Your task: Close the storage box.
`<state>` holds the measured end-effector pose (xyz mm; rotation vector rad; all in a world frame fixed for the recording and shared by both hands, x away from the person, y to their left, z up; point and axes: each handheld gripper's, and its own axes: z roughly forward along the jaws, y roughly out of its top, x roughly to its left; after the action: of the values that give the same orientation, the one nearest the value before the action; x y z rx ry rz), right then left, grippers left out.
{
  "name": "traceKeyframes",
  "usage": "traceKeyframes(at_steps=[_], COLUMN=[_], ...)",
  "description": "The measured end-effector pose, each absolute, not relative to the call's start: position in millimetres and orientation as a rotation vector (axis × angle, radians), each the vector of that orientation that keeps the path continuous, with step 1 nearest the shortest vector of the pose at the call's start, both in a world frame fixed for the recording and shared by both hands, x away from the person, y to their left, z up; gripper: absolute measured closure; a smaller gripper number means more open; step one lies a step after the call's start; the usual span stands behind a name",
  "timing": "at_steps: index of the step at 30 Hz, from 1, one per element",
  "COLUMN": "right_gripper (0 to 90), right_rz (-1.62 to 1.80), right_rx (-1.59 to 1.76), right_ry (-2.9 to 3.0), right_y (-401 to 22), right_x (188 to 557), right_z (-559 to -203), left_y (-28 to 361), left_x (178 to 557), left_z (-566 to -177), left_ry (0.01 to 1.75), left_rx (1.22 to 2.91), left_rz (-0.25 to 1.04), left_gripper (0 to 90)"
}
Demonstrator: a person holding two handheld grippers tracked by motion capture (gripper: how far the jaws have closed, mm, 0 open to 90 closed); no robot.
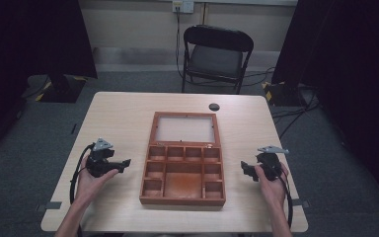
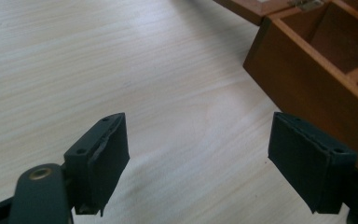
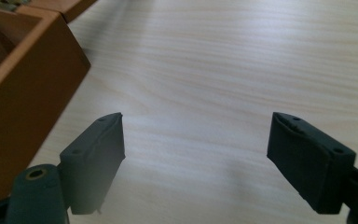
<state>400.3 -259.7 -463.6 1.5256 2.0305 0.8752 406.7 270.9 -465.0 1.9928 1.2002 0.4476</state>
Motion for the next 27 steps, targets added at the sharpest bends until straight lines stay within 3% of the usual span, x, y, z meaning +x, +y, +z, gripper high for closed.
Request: traceKeyframes(at_steps=[8,27], right_gripper=[17.8,16.1], right_rz=[0.921,1.056], right_rx=[1.500,1.415], right_ry=[2.060,2.114], right_y=[-247.2,-206.5], right_x=[410.2,459.8], right_z=[-456.8,-419.9], left_y=[266.6,251.6], left_x=[418.0,462.5], left_z=[-450.9,-404.7], left_ry=[1.181,1.109], left_rx=[1.918,1.907], left_rz=[0.387,0.433], left_gripper=[21.7,21.8])
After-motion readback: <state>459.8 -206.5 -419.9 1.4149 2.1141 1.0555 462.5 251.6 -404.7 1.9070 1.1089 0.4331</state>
